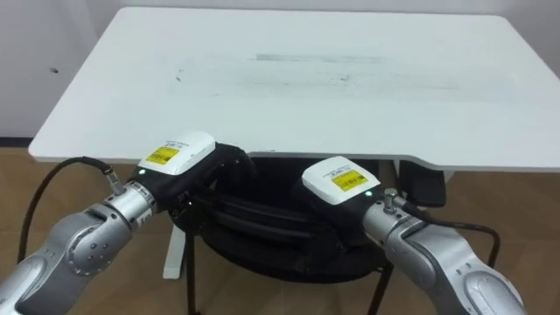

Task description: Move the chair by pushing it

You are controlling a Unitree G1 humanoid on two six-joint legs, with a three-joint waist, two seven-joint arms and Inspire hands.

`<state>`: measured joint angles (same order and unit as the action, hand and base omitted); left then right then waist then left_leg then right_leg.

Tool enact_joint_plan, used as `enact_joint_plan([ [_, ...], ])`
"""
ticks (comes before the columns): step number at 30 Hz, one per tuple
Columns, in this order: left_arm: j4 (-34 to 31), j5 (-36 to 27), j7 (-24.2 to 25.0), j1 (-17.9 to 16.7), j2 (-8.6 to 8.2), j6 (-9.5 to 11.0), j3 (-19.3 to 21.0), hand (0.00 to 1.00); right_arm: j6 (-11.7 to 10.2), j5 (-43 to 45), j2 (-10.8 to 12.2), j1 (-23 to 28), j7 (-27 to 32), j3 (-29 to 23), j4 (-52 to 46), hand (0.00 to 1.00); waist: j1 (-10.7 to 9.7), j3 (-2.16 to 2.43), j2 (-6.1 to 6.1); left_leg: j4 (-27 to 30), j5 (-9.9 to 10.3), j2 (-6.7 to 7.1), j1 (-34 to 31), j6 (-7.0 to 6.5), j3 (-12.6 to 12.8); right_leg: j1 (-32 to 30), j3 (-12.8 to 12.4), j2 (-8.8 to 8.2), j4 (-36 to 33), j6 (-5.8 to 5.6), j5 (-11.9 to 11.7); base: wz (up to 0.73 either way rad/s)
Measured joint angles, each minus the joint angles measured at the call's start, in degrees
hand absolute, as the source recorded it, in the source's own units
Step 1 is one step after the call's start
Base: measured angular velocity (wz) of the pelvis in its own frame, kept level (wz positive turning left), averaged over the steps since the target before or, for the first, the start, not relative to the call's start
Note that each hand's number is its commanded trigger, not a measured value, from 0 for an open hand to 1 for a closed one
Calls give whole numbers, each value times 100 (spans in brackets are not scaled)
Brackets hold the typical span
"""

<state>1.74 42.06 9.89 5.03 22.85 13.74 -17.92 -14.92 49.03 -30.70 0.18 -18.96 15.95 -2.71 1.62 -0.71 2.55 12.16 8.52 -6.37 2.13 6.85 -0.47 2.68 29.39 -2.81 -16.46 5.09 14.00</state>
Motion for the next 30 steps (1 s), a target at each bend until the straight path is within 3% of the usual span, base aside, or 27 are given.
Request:
enact_joint_plan([
  [6, -34, 0, -1, -8, -29, 0, 1, 0, 4, -596, 213, -27, 319, -203, -77, 0, 37, 21, -24, 10, -8, 12, -13, -12, -4, -4, -1, 1, 45, -16, -36, 0],
  [18, -147, 11, 75, -8, 16, 2, -2, 0, 6, -640, 217, -31, 382, -203, -79, 0, 30, 27, -28, -43, -13, 33, -39, -20, 23, 19, 14, 11, 183, -66, -121, 0],
  [27, -320, 13, 80, -8, 202, 13, 12, 0, -46, -651, 226, -102, 382, -258, -223, 0, 21, 24, -62, -91, -40, 27, -42, -62, 28, 68, 28, 58, 313, -70, -241, 0],
  [30, -480, 24, 86, -8, 352, 45, 39, 0, -107, -645, 226, -101, 382, -377, -250, 0, 35, 14, -84, -85, -46, 22, -41, -72, 29, 107, 36, 80, 397, -72, -282, 0],
])
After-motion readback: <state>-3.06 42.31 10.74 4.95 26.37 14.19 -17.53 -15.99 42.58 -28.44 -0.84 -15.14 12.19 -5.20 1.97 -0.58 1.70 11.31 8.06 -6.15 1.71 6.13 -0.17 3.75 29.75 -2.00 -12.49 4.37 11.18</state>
